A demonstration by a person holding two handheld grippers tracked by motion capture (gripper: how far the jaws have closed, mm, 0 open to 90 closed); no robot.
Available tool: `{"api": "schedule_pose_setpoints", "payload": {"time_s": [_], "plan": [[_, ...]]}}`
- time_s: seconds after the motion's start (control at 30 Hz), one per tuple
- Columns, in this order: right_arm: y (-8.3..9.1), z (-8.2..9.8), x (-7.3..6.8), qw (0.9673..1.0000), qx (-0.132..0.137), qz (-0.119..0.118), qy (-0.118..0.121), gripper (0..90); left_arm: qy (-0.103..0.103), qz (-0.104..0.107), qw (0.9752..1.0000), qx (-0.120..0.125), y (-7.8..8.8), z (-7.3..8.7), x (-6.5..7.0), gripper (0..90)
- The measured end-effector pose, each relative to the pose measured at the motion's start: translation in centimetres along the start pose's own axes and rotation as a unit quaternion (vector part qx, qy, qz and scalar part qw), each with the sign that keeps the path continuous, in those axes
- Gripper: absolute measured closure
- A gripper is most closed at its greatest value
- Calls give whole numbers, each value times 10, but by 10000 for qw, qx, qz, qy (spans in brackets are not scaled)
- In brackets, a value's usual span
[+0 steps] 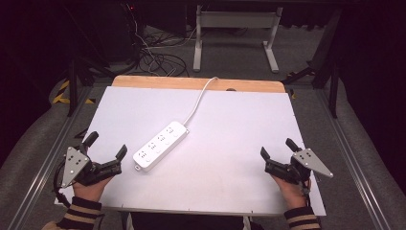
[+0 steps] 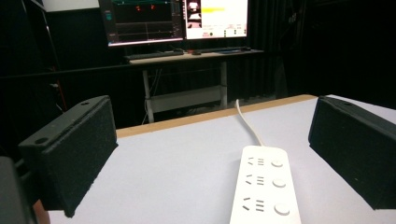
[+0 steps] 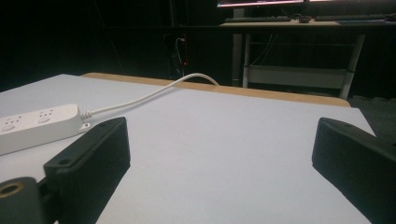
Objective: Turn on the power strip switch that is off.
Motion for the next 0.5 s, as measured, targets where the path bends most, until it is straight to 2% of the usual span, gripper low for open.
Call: {"api": "schedule_pose_setpoints", "payload": {"time_s": [0.13, 0.2, 0.33, 0.5], "plan": [[1, -2, -1, 10000, 49, -26, 64, 55, 127, -1, 9999, -76, -1, 3, -3, 16], [1, -1, 0, 10000, 38, 7, 29, 49, 13, -3, 10000, -38, -3, 1, -1, 16], [1, -1, 0, 10000, 30, 15, -14, 47, -83, -16, 9999, -61, -5, 1, 3, 2], [4, -4, 2, 9999, 117, 50, -42, 50, -105, -150, 9998, -54, -4, 1, 0, 1]]}}
Point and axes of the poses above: each handheld gripper's, and its own axes: y roughly backward along the jaws, z roughly out of its underside, x roughly to its right, the point moved 8 cm from there along -y, roughly forward along the jaws, and after that the axes turned 11 degrees about z, right-handed, at the moved point
